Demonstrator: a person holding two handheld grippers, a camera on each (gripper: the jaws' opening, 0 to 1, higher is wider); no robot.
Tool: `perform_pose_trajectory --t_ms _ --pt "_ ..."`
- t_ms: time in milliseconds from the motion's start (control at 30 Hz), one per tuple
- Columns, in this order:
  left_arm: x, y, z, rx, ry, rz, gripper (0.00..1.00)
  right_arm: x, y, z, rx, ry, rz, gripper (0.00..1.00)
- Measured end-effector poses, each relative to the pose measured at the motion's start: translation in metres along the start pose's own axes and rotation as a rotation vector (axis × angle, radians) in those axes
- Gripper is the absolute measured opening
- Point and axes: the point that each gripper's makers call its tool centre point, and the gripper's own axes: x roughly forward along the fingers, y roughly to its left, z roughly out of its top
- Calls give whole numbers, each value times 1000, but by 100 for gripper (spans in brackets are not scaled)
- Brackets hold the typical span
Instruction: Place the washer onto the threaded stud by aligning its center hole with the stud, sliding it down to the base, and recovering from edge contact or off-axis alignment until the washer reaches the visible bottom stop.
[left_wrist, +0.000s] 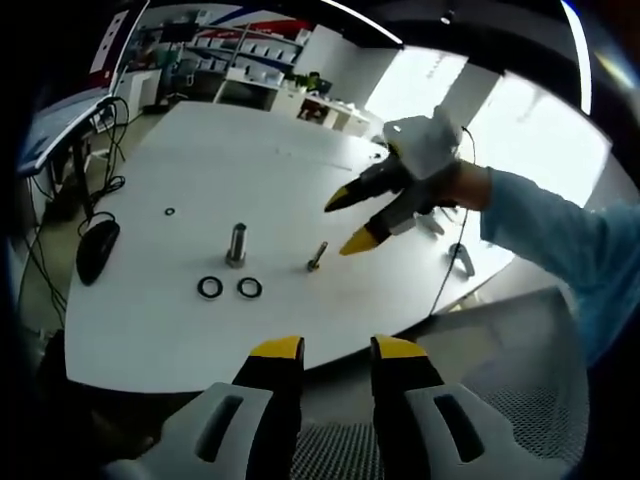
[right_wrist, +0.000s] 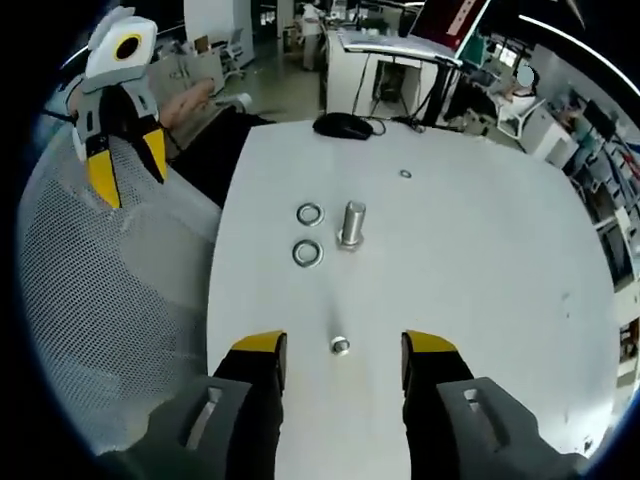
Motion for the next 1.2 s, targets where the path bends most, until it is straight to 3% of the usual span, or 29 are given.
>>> perform_pose_trajectory --t_ms 167,233,333,667,967,1200 --pt "0 3 2 -16 -7 13 24 -9 -9 19 -32 -30 -13 44" --pt "0 4 2 -16 -8 18 23 -11 -12 25 -44 -41 -1 37" --pt "0 5 3 -23 -12 22 23 -15 -25 43 -1 -95 -15 33" --pt "3 4 -1 5 21 17 21 -15 -54 89 -87 -96 -25 25" --pt "2 5 1 -5 7 20 21 13 -76 110 -167 -29 -22 30" --pt "1 9 1 -7 7 40 21 47 -91 121 -137 -2 -1 31"
